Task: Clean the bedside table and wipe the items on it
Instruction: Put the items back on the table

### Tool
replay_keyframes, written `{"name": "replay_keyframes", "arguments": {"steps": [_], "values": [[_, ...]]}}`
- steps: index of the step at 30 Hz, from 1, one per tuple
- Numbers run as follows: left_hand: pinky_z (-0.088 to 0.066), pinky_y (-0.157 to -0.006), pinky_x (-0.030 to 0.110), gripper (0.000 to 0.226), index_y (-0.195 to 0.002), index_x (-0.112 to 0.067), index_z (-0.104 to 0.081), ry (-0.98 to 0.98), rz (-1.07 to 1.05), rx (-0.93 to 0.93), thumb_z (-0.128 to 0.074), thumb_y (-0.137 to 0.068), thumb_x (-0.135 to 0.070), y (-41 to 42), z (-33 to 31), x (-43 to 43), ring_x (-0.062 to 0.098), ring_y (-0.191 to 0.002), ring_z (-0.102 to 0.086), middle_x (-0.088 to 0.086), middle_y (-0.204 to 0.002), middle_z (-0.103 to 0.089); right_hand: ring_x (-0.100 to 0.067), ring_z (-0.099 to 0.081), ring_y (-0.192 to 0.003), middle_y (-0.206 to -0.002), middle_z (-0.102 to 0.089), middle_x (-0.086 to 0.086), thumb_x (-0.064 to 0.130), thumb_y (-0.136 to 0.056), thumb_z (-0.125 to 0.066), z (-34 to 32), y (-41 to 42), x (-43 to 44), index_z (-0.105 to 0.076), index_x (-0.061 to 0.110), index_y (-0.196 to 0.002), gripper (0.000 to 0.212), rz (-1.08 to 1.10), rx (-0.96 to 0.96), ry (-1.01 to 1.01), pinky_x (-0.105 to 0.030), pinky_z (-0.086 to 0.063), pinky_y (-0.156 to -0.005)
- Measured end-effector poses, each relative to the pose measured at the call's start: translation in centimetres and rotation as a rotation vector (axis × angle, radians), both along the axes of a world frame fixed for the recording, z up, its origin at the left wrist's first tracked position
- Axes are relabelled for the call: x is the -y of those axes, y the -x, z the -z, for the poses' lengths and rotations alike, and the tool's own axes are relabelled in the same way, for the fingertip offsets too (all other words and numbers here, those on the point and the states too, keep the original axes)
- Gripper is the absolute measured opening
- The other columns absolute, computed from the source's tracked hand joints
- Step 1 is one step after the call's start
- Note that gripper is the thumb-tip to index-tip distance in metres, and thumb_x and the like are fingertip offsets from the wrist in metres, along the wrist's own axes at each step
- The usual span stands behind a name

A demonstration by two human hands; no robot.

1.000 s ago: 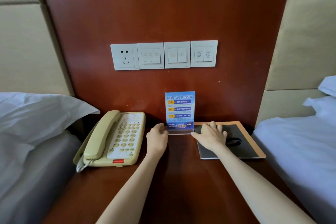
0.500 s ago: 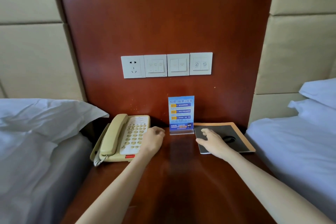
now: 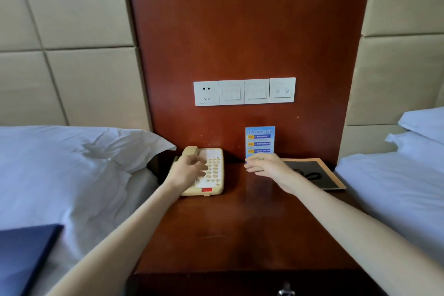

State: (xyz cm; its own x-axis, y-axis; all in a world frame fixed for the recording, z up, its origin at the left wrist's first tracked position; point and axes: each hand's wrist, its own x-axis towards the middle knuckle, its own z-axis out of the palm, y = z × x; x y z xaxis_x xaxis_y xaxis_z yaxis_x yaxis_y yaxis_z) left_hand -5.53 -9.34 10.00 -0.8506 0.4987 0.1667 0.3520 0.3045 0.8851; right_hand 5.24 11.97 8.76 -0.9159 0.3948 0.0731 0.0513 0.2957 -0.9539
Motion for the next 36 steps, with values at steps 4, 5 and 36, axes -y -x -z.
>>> {"name": "replay_keyframes", "arguments": {"steps": [4,5,36], "values": [[-0.055,-0.083,0.036,0.024,-0.106,-0.006,-0.064,0.059,-0.005,-0.045,-0.046,-0.092,-0.01,0.1,-1.9,4.7,0.019,-0.088,-0.069,0.007,-0.098,-0.071,-0.017,-0.068,-0.099,-0.104,-0.072,-0.007,0.019,-0.092,-0.059,-1.0,0.5,4.5,-0.067,0.014,-0.103,0.015,-0.102,-0.016,0.06,-0.029,-0.051,-0.091],[-0.055,-0.08,0.033,0.025,-0.107,-0.004,-0.064,0.053,-0.007,-0.05,-0.045,-0.092,-0.009,-0.1,-2.3,5.9,0.019,-0.088,-0.068,0.007,-0.098,-0.071,-0.018,-0.068,-0.099,-0.105,-0.072,-0.007,0.019,-0.091,-0.06,-1.2,0.6,5.7,-0.067,0.013,-0.105,0.017,-0.127,-0.01,0.064,-0.03,-0.051,-0.091],[-0.048,-0.085,0.042,0.029,-0.107,0.004,-0.053,0.497,-0.769,-0.052,-0.054,-0.087,-0.017,0.5,3.4,37.3,0.041,-0.096,-0.059,0.027,-0.108,-0.061,-0.023,-0.058,-0.059,-0.071,-0.057,-0.014,0.012,-0.091,-0.056,2.6,6.1,36.2,-0.055,0.001,-0.095,0.011,-0.554,0.33,0.204,-0.027,-0.052,-0.055]]}}
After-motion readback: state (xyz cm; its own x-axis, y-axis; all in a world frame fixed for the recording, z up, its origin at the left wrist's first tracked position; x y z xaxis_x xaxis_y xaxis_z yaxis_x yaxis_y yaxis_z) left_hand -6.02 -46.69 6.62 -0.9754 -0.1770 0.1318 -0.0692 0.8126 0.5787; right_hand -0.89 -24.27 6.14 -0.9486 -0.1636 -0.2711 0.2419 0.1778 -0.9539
